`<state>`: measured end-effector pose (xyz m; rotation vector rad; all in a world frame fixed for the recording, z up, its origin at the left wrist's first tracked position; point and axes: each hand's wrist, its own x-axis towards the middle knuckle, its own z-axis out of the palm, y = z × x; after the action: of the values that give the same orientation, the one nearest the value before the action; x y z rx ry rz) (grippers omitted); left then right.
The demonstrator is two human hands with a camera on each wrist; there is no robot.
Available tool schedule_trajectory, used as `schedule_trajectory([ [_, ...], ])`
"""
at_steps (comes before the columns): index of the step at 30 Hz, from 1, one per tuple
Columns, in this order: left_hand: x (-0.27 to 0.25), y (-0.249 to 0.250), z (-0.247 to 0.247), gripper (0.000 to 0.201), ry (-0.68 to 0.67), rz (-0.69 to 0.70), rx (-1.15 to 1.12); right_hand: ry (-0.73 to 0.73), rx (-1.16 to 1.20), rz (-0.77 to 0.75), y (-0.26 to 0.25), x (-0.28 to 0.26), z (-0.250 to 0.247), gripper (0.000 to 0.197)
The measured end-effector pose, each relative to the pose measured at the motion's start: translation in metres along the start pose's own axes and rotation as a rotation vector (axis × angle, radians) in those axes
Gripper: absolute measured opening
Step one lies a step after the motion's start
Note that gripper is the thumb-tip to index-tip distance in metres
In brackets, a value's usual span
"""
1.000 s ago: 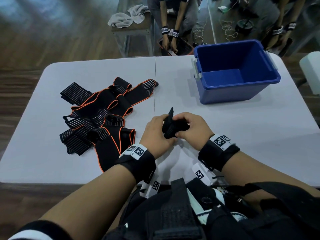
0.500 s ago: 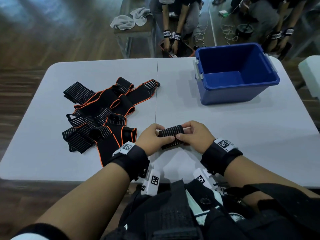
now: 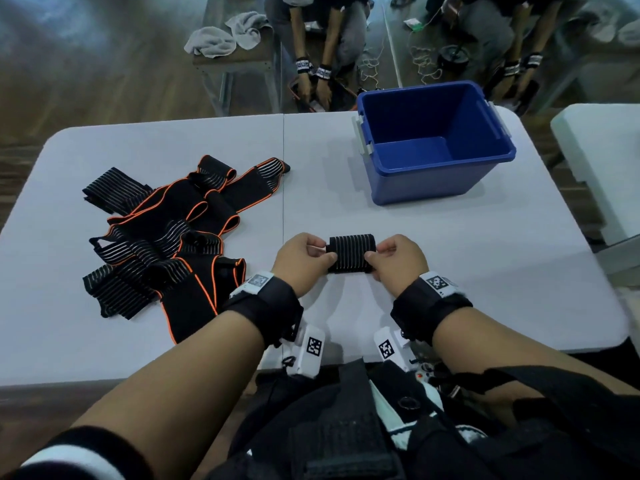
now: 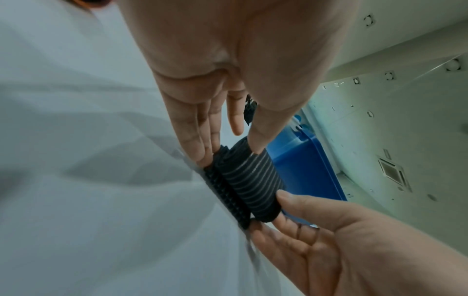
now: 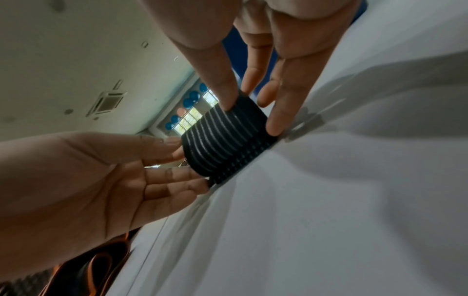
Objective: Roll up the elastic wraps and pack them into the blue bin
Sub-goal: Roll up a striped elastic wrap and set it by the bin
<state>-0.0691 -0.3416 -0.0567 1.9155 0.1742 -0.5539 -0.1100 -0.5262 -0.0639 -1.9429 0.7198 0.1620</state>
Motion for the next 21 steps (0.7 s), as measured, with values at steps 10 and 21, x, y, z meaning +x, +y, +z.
schedule_trajectory([
  [10,0.027,0.061,0.092,0.023,-0.126,0.038,-0.134,0.17,0.125,0.042,-0.002,0.03,-0.071,0.043],
  [21,0.001,0.031,0.055,0.03,-0.06,0.021,-0.081,0.028,0.168,0.069,0.035,0.008,-0.07,0.027],
])
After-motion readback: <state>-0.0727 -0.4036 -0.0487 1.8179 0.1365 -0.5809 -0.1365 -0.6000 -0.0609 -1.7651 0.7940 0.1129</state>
